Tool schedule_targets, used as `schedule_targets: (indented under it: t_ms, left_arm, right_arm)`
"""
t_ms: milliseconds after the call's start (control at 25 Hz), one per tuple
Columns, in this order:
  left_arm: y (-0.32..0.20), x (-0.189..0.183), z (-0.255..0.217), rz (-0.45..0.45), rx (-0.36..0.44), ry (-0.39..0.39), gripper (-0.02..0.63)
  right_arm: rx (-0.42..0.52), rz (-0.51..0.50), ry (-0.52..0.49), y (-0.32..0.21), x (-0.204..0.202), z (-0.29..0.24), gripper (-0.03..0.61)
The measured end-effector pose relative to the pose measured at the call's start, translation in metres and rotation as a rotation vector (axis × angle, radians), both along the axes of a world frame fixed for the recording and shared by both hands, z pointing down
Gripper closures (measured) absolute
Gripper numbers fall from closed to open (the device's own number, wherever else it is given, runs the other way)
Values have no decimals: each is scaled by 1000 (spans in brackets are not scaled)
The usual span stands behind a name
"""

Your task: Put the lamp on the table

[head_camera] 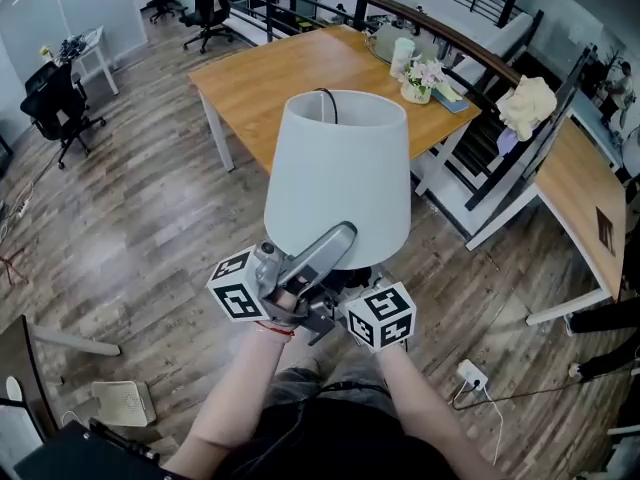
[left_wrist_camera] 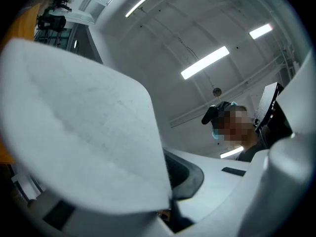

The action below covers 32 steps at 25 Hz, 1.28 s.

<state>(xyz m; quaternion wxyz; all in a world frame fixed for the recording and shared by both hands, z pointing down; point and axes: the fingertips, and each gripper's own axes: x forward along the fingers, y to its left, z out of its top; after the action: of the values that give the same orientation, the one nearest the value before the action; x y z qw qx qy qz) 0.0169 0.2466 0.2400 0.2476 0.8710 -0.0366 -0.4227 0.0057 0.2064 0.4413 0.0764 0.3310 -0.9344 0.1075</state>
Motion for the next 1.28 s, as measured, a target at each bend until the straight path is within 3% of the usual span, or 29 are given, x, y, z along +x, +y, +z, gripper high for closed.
schedule_targets:
  t_ms: [560, 1280]
  left_arm:
    - [-69, -26, 17, -45, -53, 13, 604]
    - [-232, -8, 6, 25, -70, 25, 604]
  right_arm:
    - [-33, -64, 8, -60, -26, 19, 407]
    - [-24, -24, 14, -224, -5, 7, 407]
